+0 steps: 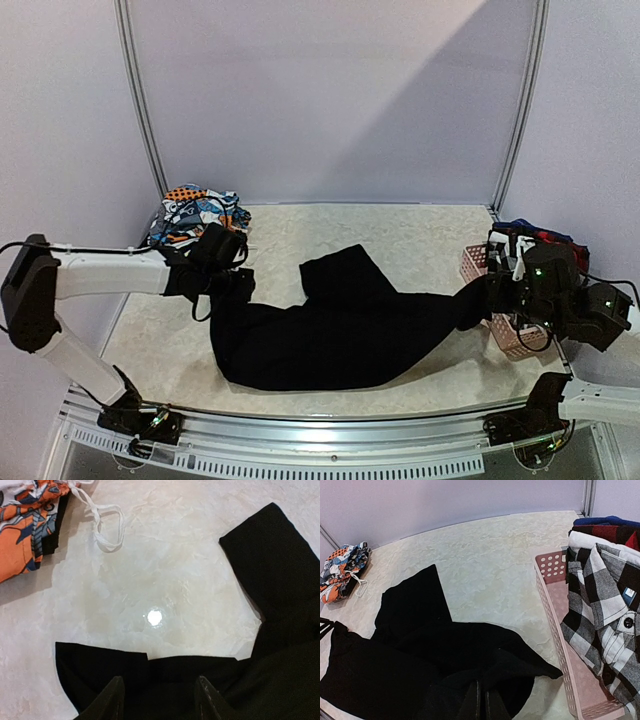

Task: Fold and stack the mixed laundry pile
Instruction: Flatten out the crumpled T-shirt at the center of the board.

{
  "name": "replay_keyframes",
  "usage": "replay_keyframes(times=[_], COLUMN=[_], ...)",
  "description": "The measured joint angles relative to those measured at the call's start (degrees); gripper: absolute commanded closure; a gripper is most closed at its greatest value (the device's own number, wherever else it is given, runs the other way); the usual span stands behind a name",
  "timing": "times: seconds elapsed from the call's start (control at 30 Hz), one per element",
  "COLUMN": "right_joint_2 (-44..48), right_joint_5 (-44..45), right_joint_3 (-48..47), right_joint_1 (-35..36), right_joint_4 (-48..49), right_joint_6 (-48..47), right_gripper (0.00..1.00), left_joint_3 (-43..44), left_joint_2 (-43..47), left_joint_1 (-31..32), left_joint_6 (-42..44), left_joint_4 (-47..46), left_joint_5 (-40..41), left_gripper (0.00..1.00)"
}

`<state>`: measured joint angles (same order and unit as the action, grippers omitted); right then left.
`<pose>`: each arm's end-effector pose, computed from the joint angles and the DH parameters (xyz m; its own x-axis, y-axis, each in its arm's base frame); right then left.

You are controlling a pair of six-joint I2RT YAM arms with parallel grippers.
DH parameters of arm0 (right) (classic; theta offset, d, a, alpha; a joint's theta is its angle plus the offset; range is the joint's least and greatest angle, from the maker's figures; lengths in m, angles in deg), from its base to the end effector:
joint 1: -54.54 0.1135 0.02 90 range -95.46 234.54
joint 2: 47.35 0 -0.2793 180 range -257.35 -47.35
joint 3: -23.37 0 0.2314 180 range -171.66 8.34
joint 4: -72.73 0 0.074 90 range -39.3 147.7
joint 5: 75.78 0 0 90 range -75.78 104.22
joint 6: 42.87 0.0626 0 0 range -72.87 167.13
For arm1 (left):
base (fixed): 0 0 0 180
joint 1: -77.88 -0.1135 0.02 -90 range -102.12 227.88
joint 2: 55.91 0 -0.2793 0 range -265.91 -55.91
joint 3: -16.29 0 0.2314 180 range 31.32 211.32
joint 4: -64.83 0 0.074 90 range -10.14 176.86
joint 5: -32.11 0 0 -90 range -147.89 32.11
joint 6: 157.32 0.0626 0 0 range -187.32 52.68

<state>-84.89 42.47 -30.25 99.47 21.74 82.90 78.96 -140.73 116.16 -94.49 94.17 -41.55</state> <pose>0.1107 0.0686 0.2739 -0.5318 0.1968 -0.8237 -0.0450 0.9647 0.2596 0.2406 -0.1674 0.1995 -0.7551 0.0377 -0.6545 0.1261 0.9881 -0.0885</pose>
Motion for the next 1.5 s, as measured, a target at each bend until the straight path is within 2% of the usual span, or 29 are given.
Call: replay_keyframes(times=[0.33, 0.43, 0.5, 0.53, 0.73, 0.83, 1.03, 1.1, 1.2, 1.23, 1.5], right_joint_2=[-0.15, -0.15, -0.13, -0.07, 0.66, 1.38, 4.02, 4.94, 5.64, 5.6, 5.49], right_joint_5=[-1.64, -1.84, -1.84, -1.84, -0.5, 3.04, 8.0, 8.59, 8.92, 8.96, 10.49], right_joint_3=[0.57, 0.85, 0.9, 0.92, 1.16, 0.94, 0.61, 0.61, 0.61, 0.63, 1.55], right_joint_1=[0.0, 0.0, 0.0, 0.0, 0.0, 0.0, 0.0, 0.0, 0.0, 0.0, 0.0], right_joint_4=[0.15, 0.13, 0.07, 0.04, -0.94, -3.96, -8.26, -8.85, -9.27, -9.33, -9.62], right_joint_6=[0.26, 0.33, 0.44, 0.5, 1.64, 3.67, 7.65, 8.5, 9.4, 9.57, 11.02], right_gripper=[1.0, 1.0, 1.0, 1.0, 1.0, 1.0, 1.0, 1.0, 1.0, 1.0, 1.0], left_joint_3=[2.4, 3.37, 4.37, 5.03, 4.72, 0.33, -8.02, -11.37, -17.22, -19.12, -29.38], left_joint_2=[-11.56, -15.04, -16.04, -16.61, -16.11, -8.87, 12.31, 17.29, 23.26, 25.11, 43.45], left_joint_1=[-2.78, -2.95, -3.02, -3.15, -3.32, -3.32, -3.39, -3.39, -3.41, -3.43, -3.67], left_joint_6=[-0.04, 0.33, 0.22, 0.48, 0.79, 0.09, -3.58, -5.57, -8.96, -10.14, -16.33], left_joint_4=[0.81, 1.05, 0.9, 0.68, -1.4, -0.9, 0.04, -0.04, 0.28, 0.57, 3.56], left_joint_5=[-2.62, -3.3, -3.37, -3.58, -3.34, -0.96, 5.16, 6.99, 8.81, 9.25, 12.22], left_gripper=[0.53, 0.7, 0.96, 1.0, 1.0, 1.0, 1.0, 0.92, 0.72, 0.68, 0.56])
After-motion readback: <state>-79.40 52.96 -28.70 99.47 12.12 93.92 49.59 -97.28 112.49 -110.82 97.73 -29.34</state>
